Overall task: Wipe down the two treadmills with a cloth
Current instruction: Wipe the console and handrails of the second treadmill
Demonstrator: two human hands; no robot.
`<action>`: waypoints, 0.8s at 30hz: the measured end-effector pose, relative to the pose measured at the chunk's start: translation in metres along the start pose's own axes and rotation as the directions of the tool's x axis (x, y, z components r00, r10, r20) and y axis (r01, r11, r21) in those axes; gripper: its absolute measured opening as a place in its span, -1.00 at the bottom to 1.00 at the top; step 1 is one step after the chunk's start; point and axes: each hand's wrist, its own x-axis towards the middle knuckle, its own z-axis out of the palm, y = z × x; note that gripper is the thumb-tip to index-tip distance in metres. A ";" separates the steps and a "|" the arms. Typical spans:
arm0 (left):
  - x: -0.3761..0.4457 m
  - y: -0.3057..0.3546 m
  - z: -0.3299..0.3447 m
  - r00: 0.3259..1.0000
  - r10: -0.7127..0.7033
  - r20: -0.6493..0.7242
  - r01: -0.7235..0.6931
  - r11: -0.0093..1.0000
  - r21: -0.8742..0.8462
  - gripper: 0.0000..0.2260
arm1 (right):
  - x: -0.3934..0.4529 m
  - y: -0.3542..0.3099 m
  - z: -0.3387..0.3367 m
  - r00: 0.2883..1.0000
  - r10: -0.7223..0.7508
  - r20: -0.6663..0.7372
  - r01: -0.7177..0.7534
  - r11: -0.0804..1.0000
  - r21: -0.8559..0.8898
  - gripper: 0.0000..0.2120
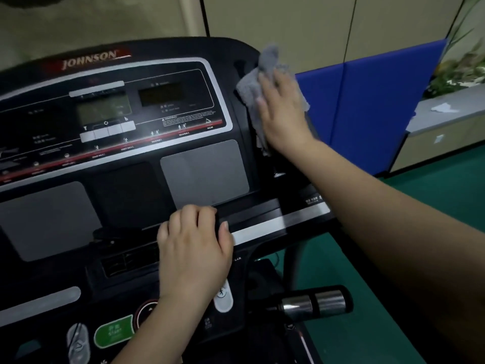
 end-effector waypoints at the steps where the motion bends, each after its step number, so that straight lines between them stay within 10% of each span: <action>1: 0.000 0.000 0.000 1.000 0.001 0.000 -0.001 1.000 -0.001 -0.73 | -0.002 0.000 0.009 1.000 -0.027 0.012 0.028 0.998 -0.062 -0.50; 12: 0.002 0.002 0.000 1.000 -0.007 0.019 0.007 1.000 0.021 -0.72 | 0.039 -0.005 0.010 0.935 -0.323 0.149 0.339 0.936 -0.095 -0.53; 24: 0.002 0.001 0.001 1.000 0.002 0.000 -0.002 1.000 0.024 -0.74 | -0.003 -0.029 0.022 0.948 -0.295 0.121 0.301 0.953 -0.033 -0.59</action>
